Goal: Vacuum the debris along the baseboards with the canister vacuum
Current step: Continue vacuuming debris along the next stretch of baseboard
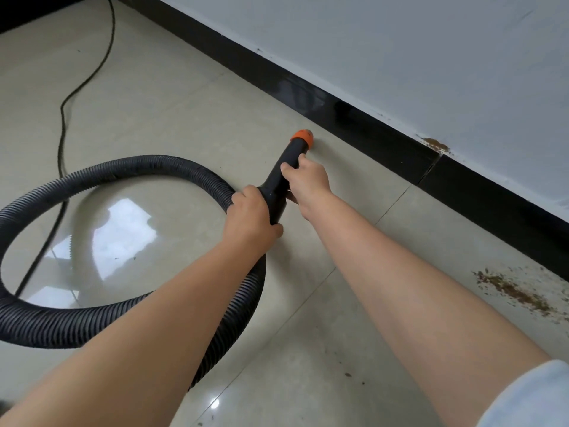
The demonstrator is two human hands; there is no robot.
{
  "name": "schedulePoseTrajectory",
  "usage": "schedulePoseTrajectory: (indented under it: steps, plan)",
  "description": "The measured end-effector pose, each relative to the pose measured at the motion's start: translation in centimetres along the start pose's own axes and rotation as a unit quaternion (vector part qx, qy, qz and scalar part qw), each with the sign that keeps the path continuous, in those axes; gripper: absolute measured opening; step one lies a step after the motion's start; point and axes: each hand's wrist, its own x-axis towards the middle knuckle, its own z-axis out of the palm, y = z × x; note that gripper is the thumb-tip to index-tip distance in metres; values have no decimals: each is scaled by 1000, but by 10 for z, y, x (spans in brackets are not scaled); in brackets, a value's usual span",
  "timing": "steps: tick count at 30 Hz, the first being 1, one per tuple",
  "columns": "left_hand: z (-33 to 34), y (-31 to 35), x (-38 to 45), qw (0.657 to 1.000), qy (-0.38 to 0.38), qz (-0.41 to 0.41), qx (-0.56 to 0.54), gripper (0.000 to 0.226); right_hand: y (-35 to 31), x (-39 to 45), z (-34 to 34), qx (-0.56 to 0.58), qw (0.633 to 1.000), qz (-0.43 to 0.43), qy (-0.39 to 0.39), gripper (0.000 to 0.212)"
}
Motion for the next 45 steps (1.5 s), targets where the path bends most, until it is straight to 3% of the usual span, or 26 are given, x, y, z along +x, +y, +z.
schedulePoseTrajectory:
  steps: [10,15,20,34,43,45]
  plan:
    - [-6,-37,-18,999,22,-38,-16,55,9,-26,33,-8,999,-24,-24,62]
    - [-20,-50,-37,994,71,-62,-57,48,3,-51,45,31,999,-28,-13,63]
    - [-35,-56,-53,985,110,-107,-76,47,-11,-65,62,1,997,-52,-56,63]
    - [-40,-66,-64,992,44,-107,-58,48,-2,-81,68,17,998,9,-53,65]
    - [-69,-62,-75,997,-21,-79,-11,43,8,-90,61,164,981,95,-49,66]
    - [-77,-61,-81,997,-24,-78,-1,40,8,-95,60,175,978,101,-55,57]
